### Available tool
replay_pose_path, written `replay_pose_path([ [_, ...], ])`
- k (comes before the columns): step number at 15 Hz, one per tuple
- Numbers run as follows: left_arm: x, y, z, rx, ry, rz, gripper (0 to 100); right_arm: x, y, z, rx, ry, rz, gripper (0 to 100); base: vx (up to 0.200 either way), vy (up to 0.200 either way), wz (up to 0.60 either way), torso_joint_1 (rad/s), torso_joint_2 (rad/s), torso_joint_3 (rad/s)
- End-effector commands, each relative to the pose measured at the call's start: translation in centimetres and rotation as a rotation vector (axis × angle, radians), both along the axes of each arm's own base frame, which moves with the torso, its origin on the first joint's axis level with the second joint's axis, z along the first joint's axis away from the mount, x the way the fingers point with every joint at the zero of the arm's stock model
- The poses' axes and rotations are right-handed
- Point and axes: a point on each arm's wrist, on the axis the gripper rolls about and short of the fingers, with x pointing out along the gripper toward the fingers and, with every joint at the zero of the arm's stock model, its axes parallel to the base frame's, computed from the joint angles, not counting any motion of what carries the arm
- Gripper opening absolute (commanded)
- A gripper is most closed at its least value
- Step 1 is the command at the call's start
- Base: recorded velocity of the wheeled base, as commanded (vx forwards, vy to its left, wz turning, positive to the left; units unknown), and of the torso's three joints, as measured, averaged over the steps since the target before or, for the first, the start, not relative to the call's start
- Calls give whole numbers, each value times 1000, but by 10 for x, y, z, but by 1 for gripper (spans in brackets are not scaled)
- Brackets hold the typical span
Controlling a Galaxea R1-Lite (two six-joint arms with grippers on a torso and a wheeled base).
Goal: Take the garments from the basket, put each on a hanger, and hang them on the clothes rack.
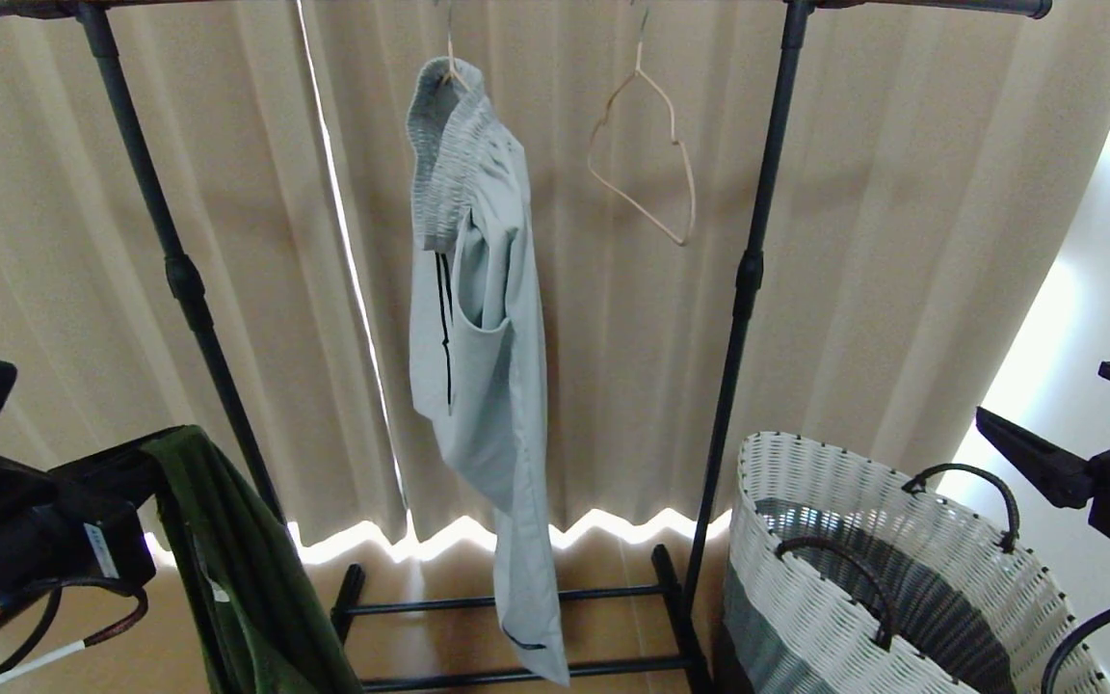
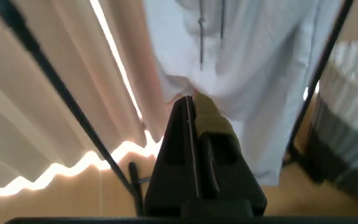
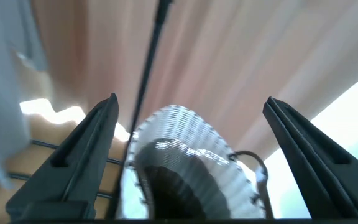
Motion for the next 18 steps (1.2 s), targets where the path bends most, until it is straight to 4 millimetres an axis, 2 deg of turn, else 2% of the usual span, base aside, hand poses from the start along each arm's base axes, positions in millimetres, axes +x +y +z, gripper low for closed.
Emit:
replay_pose_path([
  [1, -4, 5, -2, -3, -15, 26, 0, 0, -2, 1, -1, -4, -14, 100, 0, 0, 0, 0, 0, 0],
  [3, -8, 6, 1, 1, -35, 26, 0, 1, -3, 3, -5, -26, -24, 100, 0, 0, 0, 0, 0, 0],
  [7, -12, 15, 4, 4, -60, 93, 0, 5, -19, 1, -82, -34, -115, 100, 0, 0, 0, 0, 0, 0],
  [18, -15, 14, -3, 4, -37, 35, 0, 5, -19, 2, -83, -35, -117, 100, 0, 0, 0, 0, 0, 0],
])
